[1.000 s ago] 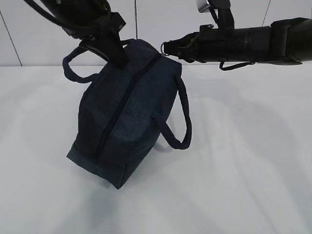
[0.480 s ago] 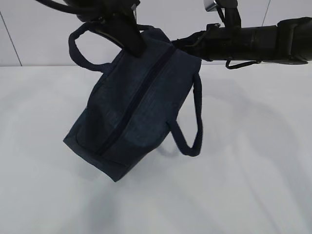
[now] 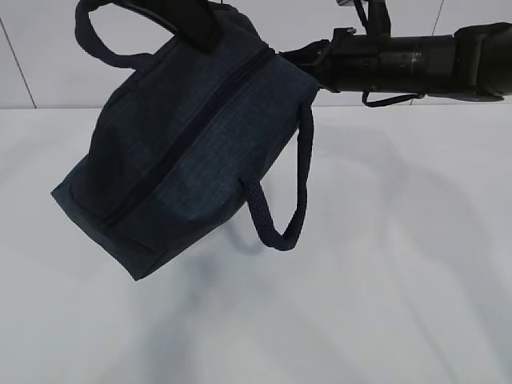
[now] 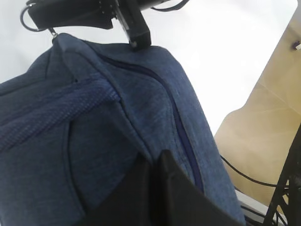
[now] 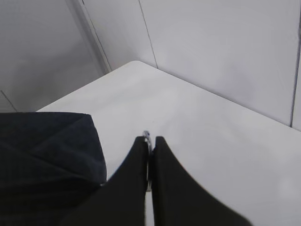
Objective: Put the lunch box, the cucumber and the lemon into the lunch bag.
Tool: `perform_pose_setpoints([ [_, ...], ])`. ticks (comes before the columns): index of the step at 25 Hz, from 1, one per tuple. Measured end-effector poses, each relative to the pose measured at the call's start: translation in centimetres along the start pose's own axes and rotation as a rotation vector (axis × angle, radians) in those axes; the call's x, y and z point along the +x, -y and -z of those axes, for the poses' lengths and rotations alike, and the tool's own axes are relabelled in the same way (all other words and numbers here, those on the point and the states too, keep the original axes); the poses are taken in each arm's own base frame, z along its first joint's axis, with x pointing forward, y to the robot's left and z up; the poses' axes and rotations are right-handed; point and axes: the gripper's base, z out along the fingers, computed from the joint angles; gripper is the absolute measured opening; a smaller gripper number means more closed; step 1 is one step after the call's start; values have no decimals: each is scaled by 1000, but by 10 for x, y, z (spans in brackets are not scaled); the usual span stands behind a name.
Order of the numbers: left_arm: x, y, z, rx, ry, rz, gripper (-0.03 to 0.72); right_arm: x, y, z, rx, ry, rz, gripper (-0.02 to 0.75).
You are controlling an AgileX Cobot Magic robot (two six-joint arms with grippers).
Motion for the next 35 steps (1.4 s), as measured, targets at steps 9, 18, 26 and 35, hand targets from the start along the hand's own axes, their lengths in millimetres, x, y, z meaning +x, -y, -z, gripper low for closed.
perform_pose_setpoints([
  [9,2,-2,-2,-13,-31,11,-5,-1,-1,1,-23,6,-1,43],
  [18,5,-16,-32,4,-103,45,-5,-17,6,8,-32,41,-101,442],
  [26,7,-31,-63,-1,-146,91,-5,-90,-11,56,20,176,-63,459],
  [35,-10,-51,-89,32,53,255,-5,-125,-26,88,68,241,-20,459],
])
